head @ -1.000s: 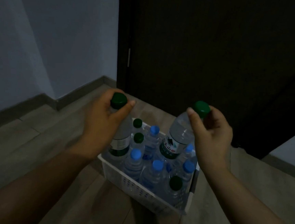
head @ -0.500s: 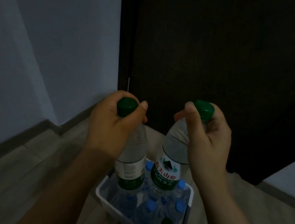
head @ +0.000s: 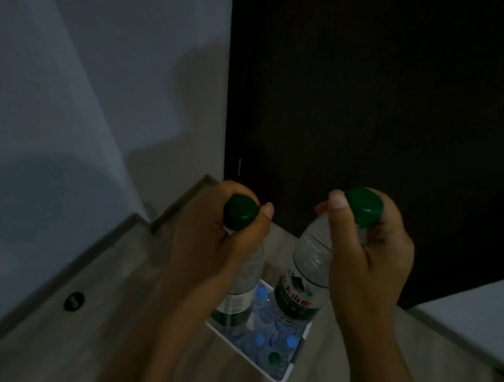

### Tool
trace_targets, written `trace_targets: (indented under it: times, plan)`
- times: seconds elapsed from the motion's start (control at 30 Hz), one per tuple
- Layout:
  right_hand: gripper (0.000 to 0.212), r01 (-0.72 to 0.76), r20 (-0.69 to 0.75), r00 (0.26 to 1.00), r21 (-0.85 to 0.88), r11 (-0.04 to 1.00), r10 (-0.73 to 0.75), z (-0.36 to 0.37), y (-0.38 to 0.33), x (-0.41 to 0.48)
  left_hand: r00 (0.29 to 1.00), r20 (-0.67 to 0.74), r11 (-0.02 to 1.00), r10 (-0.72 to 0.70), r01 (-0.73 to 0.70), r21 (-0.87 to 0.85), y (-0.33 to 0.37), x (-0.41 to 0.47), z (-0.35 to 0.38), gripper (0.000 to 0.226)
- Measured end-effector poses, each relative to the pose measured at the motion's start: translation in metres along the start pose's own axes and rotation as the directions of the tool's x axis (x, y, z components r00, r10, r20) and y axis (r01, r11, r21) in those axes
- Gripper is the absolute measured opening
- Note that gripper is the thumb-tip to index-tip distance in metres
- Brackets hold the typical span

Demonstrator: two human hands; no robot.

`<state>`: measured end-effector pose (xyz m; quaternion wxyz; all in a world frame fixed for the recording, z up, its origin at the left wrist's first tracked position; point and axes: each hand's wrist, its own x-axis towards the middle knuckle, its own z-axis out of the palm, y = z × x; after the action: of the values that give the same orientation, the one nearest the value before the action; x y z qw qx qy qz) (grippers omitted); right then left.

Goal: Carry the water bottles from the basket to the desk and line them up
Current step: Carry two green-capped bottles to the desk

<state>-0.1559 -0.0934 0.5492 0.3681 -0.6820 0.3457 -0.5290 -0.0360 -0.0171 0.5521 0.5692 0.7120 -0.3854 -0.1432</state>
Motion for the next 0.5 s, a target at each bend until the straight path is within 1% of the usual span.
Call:
trace_targets:
  times: [0.1, 0.17, 0.27, 0.43, 0.5]
  plan:
    - [0.013, 0.011, -0.025, 1.0, -0.026, 1.0, -0.012, -0.01, -0.078, 0.025, 0.998, -0.054, 0.999, -0.042, 0.041, -0.016, 0.074, 0.01, -0.038, 0.019]
    - [0.01, 0.015, -0.04, 0.999, -0.032, 0.999, -0.016, -0.017, -0.133, 0.041, 0.996, -0.065, 0.998, -0.055, 0.052, -0.036, 0.125, 0.018, -0.067, 0.018]
    - [0.011, 0.026, -0.051, 0.998, -0.012, 1.0, -0.026, -0.026, -0.215, 0.066, 0.998, -0.042, 0.999, 0.036, -0.036, -0.011, 0.199, 0.03, -0.111, 0.016]
    - [0.016, 0.058, -0.05, 0.997, 0.111, 0.992, -0.053, -0.034, -0.336, 0.098, 0.981, -0.053, 0.975, 0.185, -0.19, -0.112, 0.303, 0.042, -0.175, 0.014]
    - [0.018, 0.088, -0.063, 0.995, 0.145, 0.985, -0.079, -0.037, -0.376, 0.106, 0.969, -0.076, 0.964, 0.236, -0.243, -0.105, 0.335, 0.043, -0.196, 0.014]
